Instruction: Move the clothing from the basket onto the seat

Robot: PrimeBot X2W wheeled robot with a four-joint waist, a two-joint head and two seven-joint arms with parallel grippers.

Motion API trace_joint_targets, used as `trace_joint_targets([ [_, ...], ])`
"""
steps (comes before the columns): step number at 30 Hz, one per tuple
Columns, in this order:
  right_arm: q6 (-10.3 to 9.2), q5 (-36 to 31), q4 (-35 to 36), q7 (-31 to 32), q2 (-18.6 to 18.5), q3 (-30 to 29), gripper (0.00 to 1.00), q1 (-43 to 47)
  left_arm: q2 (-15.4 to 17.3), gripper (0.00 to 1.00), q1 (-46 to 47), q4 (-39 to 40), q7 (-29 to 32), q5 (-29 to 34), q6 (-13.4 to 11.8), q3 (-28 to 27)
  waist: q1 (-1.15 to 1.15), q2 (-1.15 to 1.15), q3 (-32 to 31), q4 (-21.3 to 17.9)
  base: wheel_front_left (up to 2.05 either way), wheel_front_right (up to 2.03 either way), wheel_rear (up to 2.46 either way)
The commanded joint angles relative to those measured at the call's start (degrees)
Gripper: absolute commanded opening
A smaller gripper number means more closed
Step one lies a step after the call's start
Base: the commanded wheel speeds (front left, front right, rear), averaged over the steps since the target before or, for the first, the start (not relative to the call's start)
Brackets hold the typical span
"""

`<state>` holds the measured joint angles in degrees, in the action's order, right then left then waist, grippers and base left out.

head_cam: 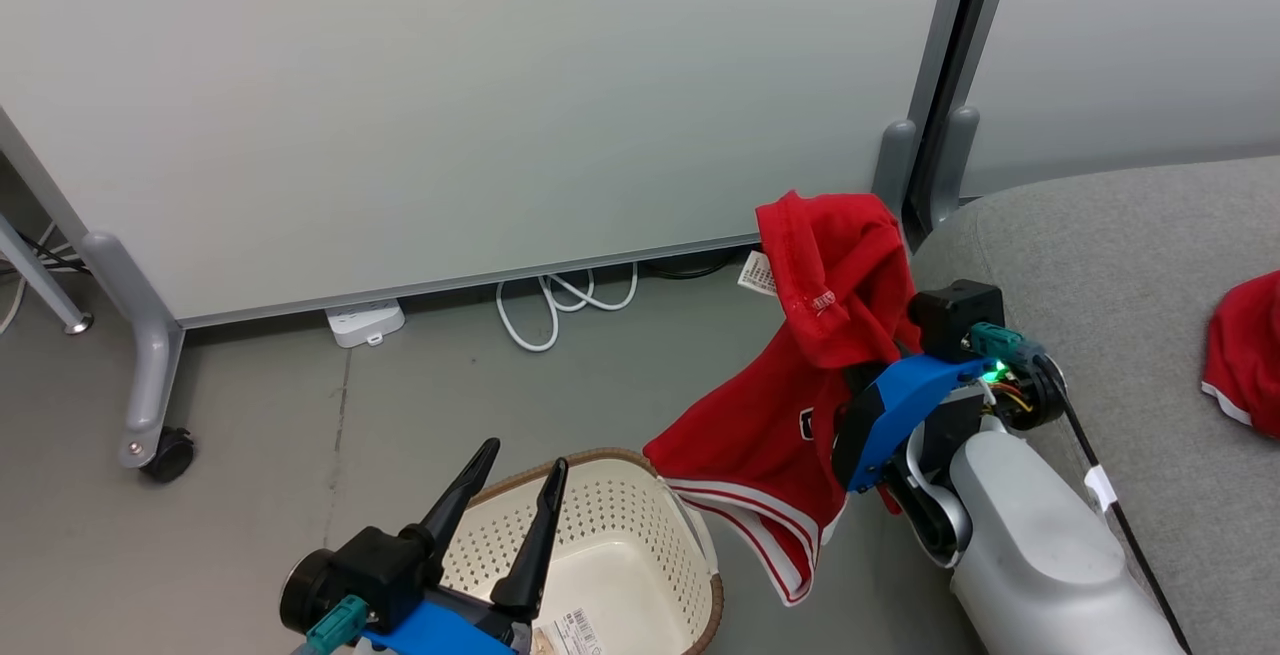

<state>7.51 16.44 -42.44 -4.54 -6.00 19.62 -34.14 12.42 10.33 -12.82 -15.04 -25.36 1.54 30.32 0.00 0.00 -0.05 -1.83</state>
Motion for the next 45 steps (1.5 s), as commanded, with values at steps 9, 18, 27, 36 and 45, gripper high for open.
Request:
trace_joint_targets([
  [9,-0.04,-0.6,1.5,0.8,0.3,-0.6,0.0,1.3,-2.3,1.0,-1.4,-1.5,-0.2,2.9,2.5,-3.6,0.0,0.0,0.0,-0.3,0.0,0.0,0.0],
  [18,-0.04,-0.7,2.3,1.3,0.3,-0.7,0.0,1.7,-4.0,1.0,-1.8,-2.4,-0.2,5.1,4.1,-5.8,0.0,0.0,0.4,-4.9,0.0,0.0,0.0],
  [27,-0.04,-0.9,2.6,1.6,0.2,-0.3,0.0,1.5,-5.0,1.0,-1.7,-3.1,-0.2,6.4,5.2,-7.0,0.0,0.0,0.3,-12.4,0.0,0.0,0.0],
  [36,-0.04,-0.8,2.7,1.4,0.0,-0.7,0.0,2.2,-5.4,1.0,-1.7,-3.1,-0.2,7.2,5.6,-7.0,0.0,0.0,0.9,-19.3,0.0,0.0,0.0],
  [45,-0.04,-0.8,2.8,0.9,0.6,-1.0,0.0,2.4,-5.2,1.0,-0.6,-3.4,-0.2,7.5,5.9,-6.4,0.0,0.0,2.0,-22.7,0.0,0.0,0.0],
])
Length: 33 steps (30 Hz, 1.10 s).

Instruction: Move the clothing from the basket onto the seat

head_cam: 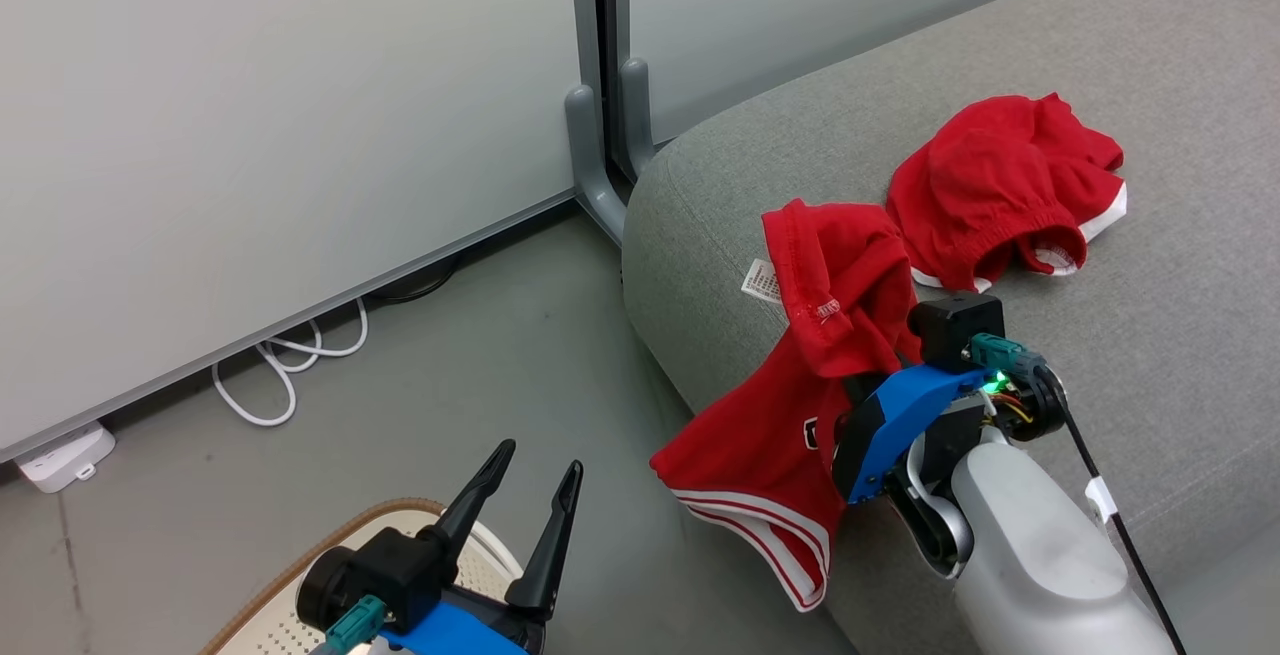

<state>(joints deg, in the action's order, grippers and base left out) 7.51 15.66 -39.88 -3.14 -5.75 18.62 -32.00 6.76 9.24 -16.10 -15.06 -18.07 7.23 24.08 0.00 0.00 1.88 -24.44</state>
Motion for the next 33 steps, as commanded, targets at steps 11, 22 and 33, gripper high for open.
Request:
trace_joint_targets([
  [11,-0.04,-0.4,-0.1,-0.7,0.1,-1.9,0.0,-0.6,0.8,1.0,2.1,-0.2,-0.2,0.2,0.3,0.7,0.0,0.0,2.5,1.2,0.0,0.0,0.0],
  [22,-0.04,-0.2,5.2,3.7,-10.3,-10.4,0.0,-17.9,4.8,1.0,9.5,3.8,0.1,1.8,0.3,2.1,0.0,0.0,16.8,4.3,0.0,0.0,0.0],
  [33,-0.04,-2.7,4.5,4.4,-21.9,-31.8,0.0,-29.3,9.7,1.0,21.0,12.5,3.0,2.9,0.3,5.1,0.0,0.0,33.8,7.6,0.0,0.0,0.0],
])
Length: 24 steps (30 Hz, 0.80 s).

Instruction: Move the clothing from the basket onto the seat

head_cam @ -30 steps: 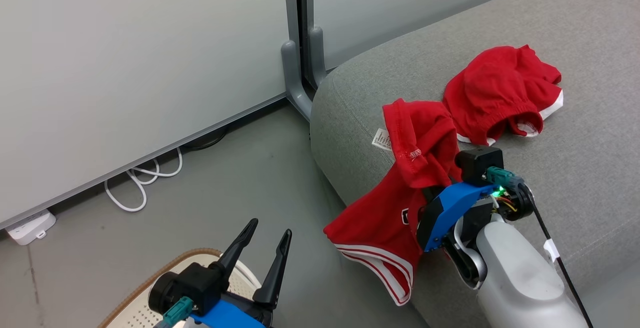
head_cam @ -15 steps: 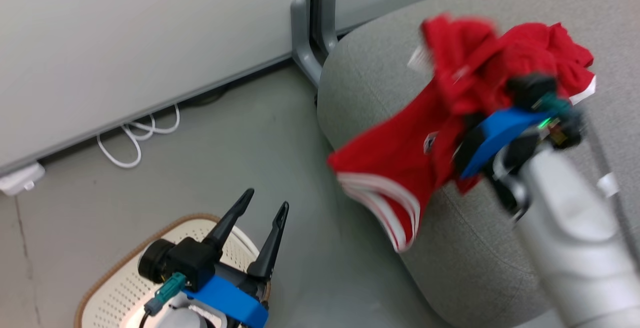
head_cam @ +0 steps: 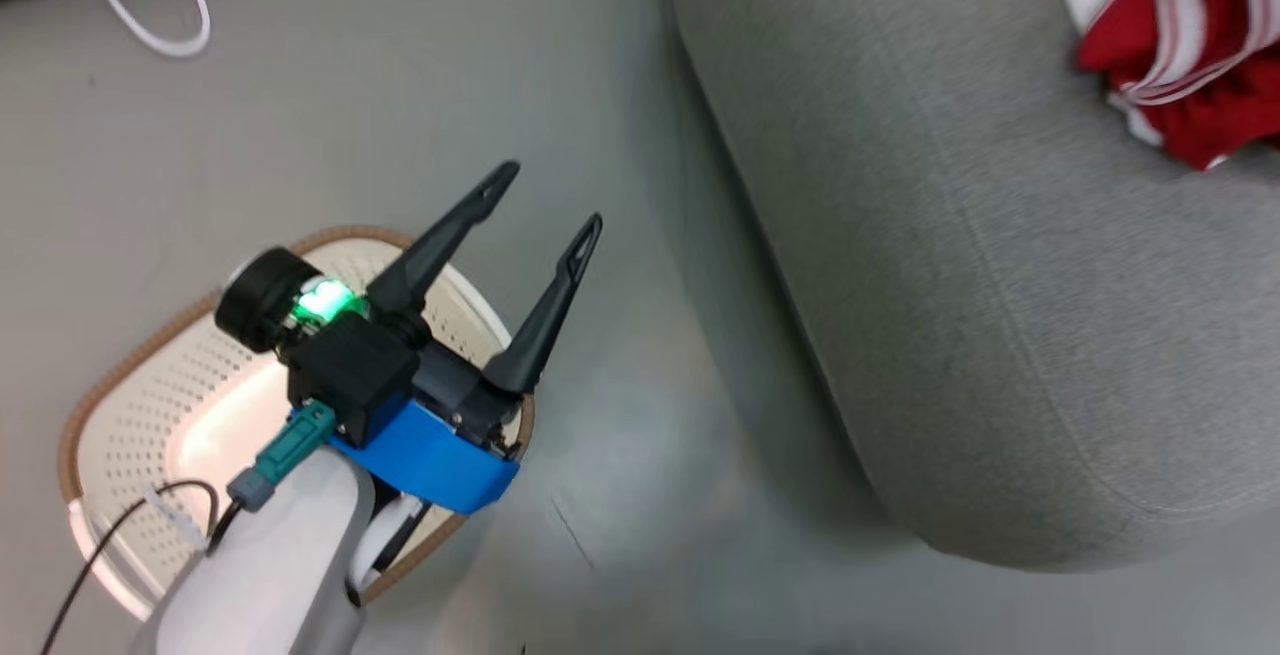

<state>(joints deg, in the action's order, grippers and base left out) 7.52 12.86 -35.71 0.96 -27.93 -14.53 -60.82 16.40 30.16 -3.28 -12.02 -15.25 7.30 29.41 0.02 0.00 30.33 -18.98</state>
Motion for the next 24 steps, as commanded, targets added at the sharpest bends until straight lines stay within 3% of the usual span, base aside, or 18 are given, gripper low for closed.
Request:
trace_joint_targets([
  [1,-0.05,-0.1,-0.4,-0.6,0.3,-0.3,0.0,-0.4,0.6,1.0,0.9,0.2,-0.1,0.0,0.2,-0.1,-0.02,0.0,6.1,2.2,0.0,0.0,0.0],
  [3,-0.05,-0.2,-2.7,-1.5,-0.8,-3.8,0.0,0.9,0.9,1.0,2.7,1.9,0.3,-0.2,0.2,0.6,-0.02,0.0,8.4,2.9,0.0,0.0,0.0],
  [11,-0.06,-1.4,-13.9,-8.8,2.5,-9.6,0.0,3.8,2.6,1.0,6.2,3.2,-0.5,-1.0,0.2,1.6,-0.02,0.0,11.0,3.9,0.0,0.0,0.0],
  [12,-0.06,-1.7,-15.0,-9.6,2.7,-9.7,0.05,4.0,2.6,1.0,6.1,3.0,-0.7,-1.3,0.2,1.7,-0.02,0.0,10.7,4.0,0.0,0.0,0.0],
  [13,-0.06,-2.1,-16.0,-10.3,2.8,-9.7,0.42,4.1,2.6,1.0,6.0,2.6,-0.9,-1.4,0.2,1.7,-0.02,0.0,10.4,4.2,0.0,0.0,0.0],
  [14,-0.06,-2.6,-16.8,-11.0,3.0,-9.8,0.55,4.2,2.5,1.0,5.7,2.4,-1.1,-1.6,0.2,1.7,-0.02,0.0,10.0,4.3,0.0,0.0,0.0],
  [15,-0.06,-3.0,-17.6,-11.5,3.0,-9.7,0.95,4.2,2.4,1.0,5.3,2.1,-1.2,-1.9,0.2,1.6,-0.02,0.0,9.5,4.5,0.0,0.0,0.0],
  [16,-0.06,-3.3,-18.3,-11.9,3.0,-9.5,1.0,4.1,2.4,1.0,4.8,1.7,-1.4,-2.1,0.2,1.5,-0.02,0.0,9.1,4.6,0.0,0.0,0.0],
  [24,-0.06,-5.7,-21.1,-13.5,2.4,-6.9,1.0,5.3,0.2,1.0,1.4,-2.1,-2.8,-4.5,-0.3,0.8,-0.02,0.0,2.5,6.5,0.0,0.0,0.0],
])
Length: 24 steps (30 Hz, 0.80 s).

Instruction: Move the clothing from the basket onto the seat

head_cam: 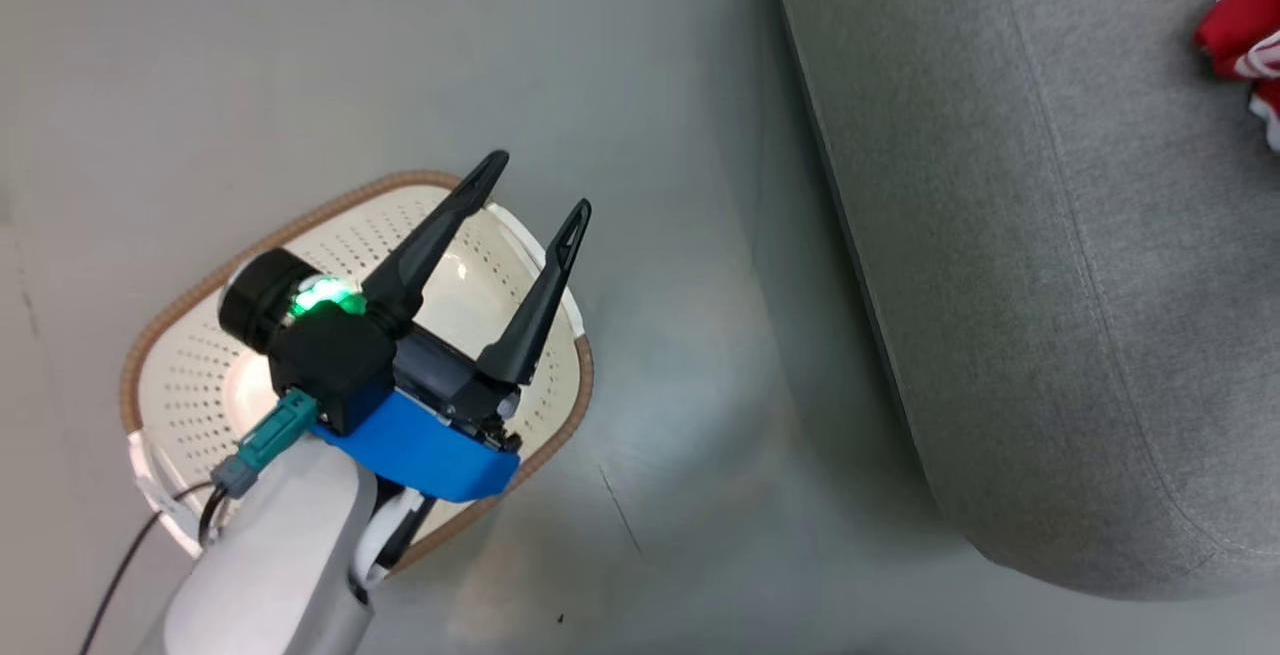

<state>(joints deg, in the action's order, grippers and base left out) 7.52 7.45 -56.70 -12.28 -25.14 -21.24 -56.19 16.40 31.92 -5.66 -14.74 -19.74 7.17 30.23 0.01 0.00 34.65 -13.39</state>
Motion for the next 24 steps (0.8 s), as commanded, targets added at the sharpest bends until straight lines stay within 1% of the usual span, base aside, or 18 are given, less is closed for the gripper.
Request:
trace_joint_targets([
  [1,-0.06,-0.2,-0.1,-0.4,-0.5,0.4,1.0,1.1,-0.4,1.0,-1.0,-0.5,-0.2,-0.4,-0.1,-0.2,-0.01,0.0,-3.3,1.3,0.0,0.0,0.0],
  [5,-0.06,0.0,0.8,-0.7,-0.9,4.3,1.0,4.3,-2.8,1.0,-4.0,-2.6,-0.5,-1.6,-0.3,-1.9,-0.01,0.0,-9.2,3.0,0.0,0.0,0.0],
  [7,-0.06,0.9,1.7,-0.6,-0.6,6.5,1.0,6.2,-4.1,1.0,-6.2,-3.3,-0.5,-1.9,-0.3,-3.3,-0.01,0.0,-12.3,3.7,0.0,0.0,0.0],
  [13,-0.06,4.4,7.0,0.1,2.0,13.0,1.0,14.6,-7.2,1.0,-13.5,-5.2,-0.5,-1.7,-0.1,-7.9,-0.01,0.0,-21.2,6.0,0.0,0.0,0.0],
  [18,-0.06,6.3,15.2,0.8,4.4,17.1,1.0,24.0,-9.0,1.0,-19.0,-6.7,-0.5,-1.0,-0.1,-12.0,-0.01,0.0,-26.7,7.9,0.0,0.0,0.0],
  [24,-0.06,4.0,29.5,3.9,8.1,16.5,1.0,35.8,-10.4,1.0,-23.6,-7.7,-0.5,0.2,0.0,-16.3,-0.01,0.0,-30.7,10.8,0.0,0.0,0.0],
])
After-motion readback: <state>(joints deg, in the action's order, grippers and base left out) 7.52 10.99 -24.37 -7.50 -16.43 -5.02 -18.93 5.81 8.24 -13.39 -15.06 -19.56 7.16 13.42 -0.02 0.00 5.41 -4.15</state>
